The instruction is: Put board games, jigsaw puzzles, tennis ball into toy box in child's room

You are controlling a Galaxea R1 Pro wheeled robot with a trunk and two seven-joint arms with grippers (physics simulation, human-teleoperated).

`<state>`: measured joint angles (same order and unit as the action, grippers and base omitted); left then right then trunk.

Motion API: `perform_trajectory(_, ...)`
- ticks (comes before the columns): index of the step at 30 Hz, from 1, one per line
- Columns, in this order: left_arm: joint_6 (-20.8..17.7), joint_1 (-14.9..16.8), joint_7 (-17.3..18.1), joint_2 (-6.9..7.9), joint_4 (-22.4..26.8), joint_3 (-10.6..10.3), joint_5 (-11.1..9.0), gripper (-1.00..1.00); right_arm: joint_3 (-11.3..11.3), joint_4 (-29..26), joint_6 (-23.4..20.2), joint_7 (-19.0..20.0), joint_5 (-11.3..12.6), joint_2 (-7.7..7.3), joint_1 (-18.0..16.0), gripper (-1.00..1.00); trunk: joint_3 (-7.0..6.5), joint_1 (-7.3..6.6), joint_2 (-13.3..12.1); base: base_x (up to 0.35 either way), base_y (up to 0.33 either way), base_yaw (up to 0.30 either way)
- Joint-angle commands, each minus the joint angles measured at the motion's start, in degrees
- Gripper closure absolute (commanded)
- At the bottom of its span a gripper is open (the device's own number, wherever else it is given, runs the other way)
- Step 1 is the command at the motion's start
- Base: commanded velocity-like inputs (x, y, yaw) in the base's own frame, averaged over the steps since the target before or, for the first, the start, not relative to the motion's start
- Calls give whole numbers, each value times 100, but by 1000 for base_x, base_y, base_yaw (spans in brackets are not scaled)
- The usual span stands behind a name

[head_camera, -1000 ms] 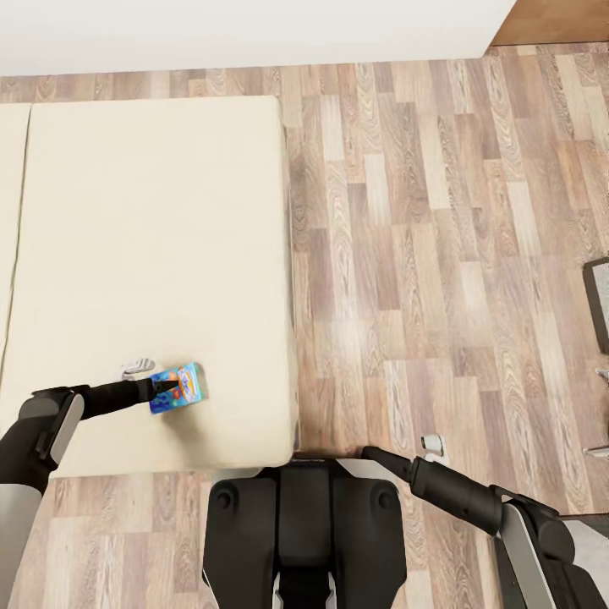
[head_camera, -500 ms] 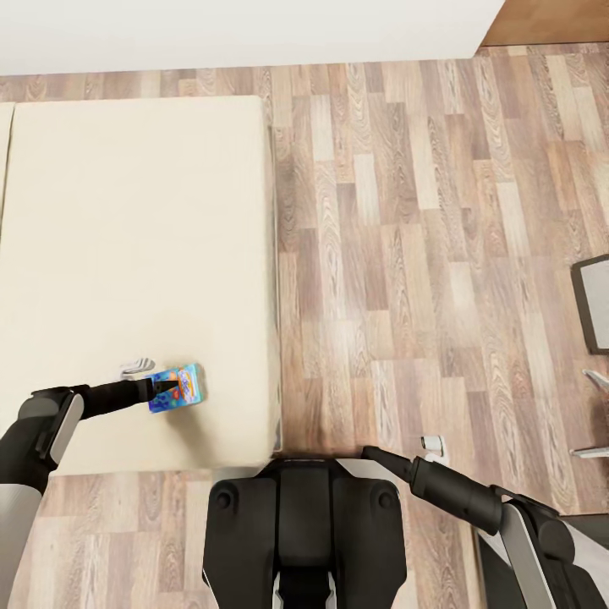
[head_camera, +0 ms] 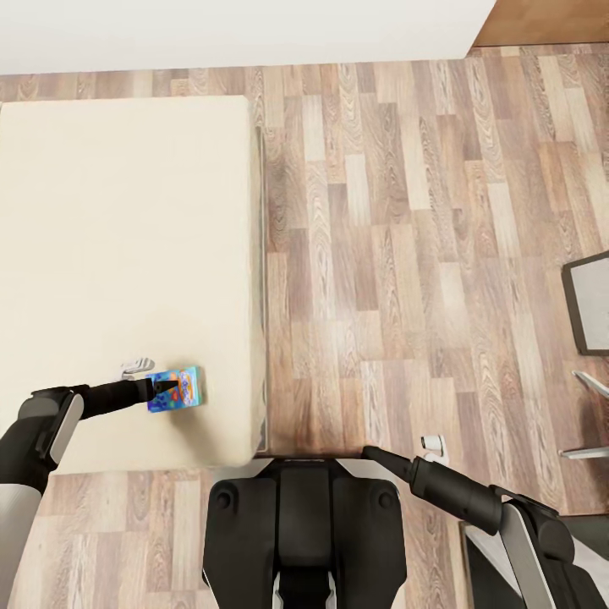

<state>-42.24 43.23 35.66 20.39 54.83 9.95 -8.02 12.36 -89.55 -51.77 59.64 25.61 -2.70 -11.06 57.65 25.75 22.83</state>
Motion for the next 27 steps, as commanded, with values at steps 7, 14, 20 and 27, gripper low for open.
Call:
perform_trajectory(7, -43, 1, 2, 0, 2, 7, -33, -100, 3, -1, -25, 12, 6, -3, -2, -100, 5, 4, 9, 1, -110, 0)
perform_trajectory(14, -47, 1, 2, 0, 2, 7, -33, -100, 3, -1, -22, 12, 6, -3, -2, -100, 5, 4, 9, 0, -139, 0)
perform_trajectory(20, -48, 1, 2, -2, 2, 7, -33, -100, 3, 4, -22, 7, 1, -1, -2, -100, 5, 4, 9, 0, -18, 0)
perform_trajectory(27, -48, 1, 2, -7, 2, 7, -33, -100, 4, 7, -30, 8, -3, -2, -2, -100, 5, 4, 9, 0, -13, 0)
